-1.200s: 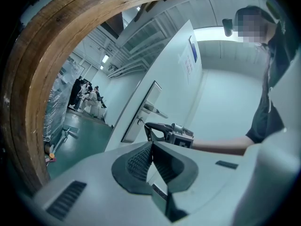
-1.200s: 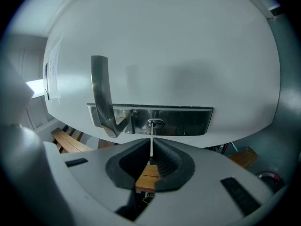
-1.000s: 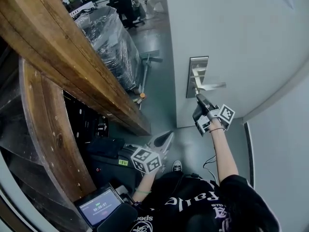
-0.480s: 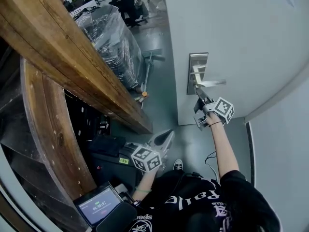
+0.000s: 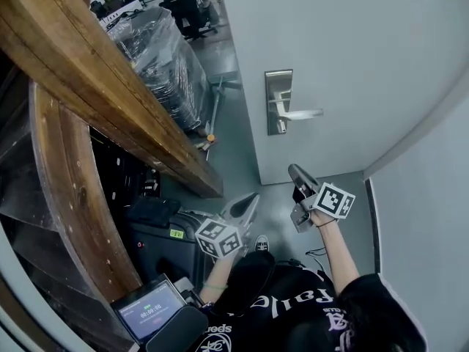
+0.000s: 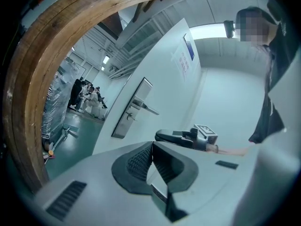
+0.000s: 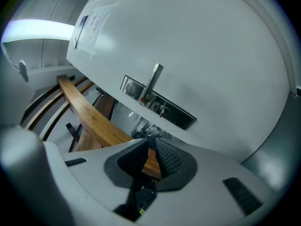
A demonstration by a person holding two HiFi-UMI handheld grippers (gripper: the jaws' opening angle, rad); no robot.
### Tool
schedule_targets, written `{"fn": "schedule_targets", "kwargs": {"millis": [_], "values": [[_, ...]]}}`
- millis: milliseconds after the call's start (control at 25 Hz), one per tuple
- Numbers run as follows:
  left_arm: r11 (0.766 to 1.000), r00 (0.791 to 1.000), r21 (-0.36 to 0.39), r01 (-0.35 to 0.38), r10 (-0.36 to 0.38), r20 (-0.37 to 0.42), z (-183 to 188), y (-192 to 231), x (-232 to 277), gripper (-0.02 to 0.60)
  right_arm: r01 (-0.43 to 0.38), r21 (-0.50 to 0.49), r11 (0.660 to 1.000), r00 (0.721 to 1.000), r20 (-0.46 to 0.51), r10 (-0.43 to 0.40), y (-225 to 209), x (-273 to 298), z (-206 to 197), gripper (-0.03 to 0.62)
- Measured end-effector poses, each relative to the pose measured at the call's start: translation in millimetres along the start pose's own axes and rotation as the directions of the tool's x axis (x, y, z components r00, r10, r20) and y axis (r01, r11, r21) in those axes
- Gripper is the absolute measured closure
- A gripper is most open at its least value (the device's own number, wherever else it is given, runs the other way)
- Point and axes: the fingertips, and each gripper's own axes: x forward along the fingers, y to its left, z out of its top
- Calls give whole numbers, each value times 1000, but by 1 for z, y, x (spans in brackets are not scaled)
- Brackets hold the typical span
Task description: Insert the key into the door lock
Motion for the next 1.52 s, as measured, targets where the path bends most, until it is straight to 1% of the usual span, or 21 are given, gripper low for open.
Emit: {"fn": "schedule_targets", "kwargs": {"millis": [200,320,440,560,640,720,800,880,960,1080,1200,1320,1520], "values": [[1000,1000,-1,-8,8,16,-23,-42,-3,577,24,-71,997,999,-47,-27,8,-80,-36,545],[1000,999,-6,-27,27,34,-38,-72,-6,577,30,-85,996,998,-54,-34,12,-127,-49,556],[999,997,-18,-50,51,55,-59,-109,-14,577,22,-99,995,996,-80,-30,14,-172,-63,560],[997,995,-49,-65,69,70,-85,-147,-27,577,0,-131,991,992,-121,-16,21,-211,-78,563],[994,995,-70,-78,83,64,-105,-170,-39,577,-19,-151,988,988,-157,-5,27,-233,-91,565],[992,994,-84,-96,100,41,-126,-189,-52,577,-33,-169,985,981,-195,-1,31,-253,-106,565],[989,993,-92,-119,121,16,-145,-205,-66,577,-46,-172,984,972,-236,4,32,-267,-124,565],[984,989,-96,-147,148,6,-156,-216,-82,577,-62,-152,986,962,-271,19,34,-278,-143,565],[980,984,-100,-174,176,13,-160,-221,-98,577,-77,-134,988,954,-298,34,39,-285,-159,565],[976,979,-95,-197,201,35,-158,-225,-119,577,-91,-131,987,946,-322,45,51,-293,-177,565],[975,976,-84,-204,209,60,-154,-226,-137,577,-104,-138,985,946,-319,55,63,-296,-188,565],[978,976,-74,-195,201,82,-150,-230,-157,577,-106,-151,983,950,-307,55,76,-299,-197,565],[985,980,-47,-167,171,104,-156,-242,-216,577,-91,-174,981,963,-267,42,107,-311,-230,565]]}}
